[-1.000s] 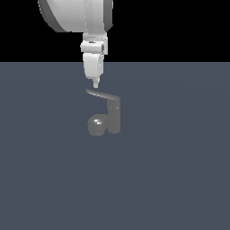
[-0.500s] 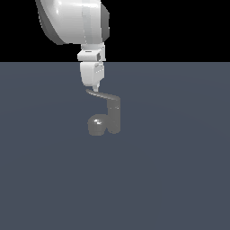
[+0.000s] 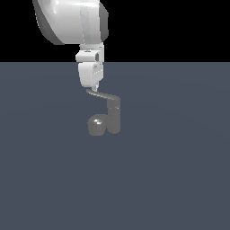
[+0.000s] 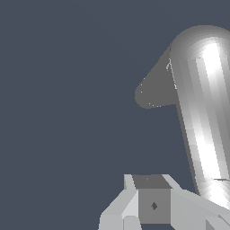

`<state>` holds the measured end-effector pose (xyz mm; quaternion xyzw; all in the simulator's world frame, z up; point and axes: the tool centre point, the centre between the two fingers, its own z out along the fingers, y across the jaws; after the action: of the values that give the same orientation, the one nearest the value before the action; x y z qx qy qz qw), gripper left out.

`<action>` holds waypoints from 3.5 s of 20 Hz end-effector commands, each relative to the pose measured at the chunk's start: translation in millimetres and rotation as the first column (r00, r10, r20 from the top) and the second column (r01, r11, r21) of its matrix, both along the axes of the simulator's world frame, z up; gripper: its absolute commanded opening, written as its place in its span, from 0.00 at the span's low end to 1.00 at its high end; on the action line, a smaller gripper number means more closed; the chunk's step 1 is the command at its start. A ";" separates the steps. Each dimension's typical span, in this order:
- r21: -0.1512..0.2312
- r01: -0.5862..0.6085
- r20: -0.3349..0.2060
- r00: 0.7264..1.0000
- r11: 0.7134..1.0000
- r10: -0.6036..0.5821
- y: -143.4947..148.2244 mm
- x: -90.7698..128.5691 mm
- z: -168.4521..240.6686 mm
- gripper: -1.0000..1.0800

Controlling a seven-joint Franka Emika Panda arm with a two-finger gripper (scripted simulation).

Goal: Turn on the faucet by rotating a designated handle.

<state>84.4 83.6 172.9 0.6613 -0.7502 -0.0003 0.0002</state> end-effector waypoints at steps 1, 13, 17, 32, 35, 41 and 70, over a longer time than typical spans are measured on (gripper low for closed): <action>0.000 0.000 0.000 1.000 1.000 0.000 2.2 -6.3 0.0 0.00; 0.000 0.000 0.000 1.000 1.000 0.000 12.1 -37.9 0.0 0.00; 0.000 0.000 0.000 1.000 1.000 0.000 15.5 -48.7 -0.1 0.00; -0.002 0.004 0.002 1.000 1.000 -0.004 6.8 -79.7 -0.1 0.00; -0.001 0.003 0.002 1.000 1.000 -0.003 3.4 -87.7 -0.1 0.00; -0.001 0.002 0.001 1.000 1.000 -0.002 -3.3 -103.8 -0.2 0.00; 0.005 -0.038 0.005 0.999 0.999 0.038 -62.2 -151.7 1.7 0.00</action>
<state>-67.3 20.6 174.4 0.6750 -0.7379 -0.0002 -0.0028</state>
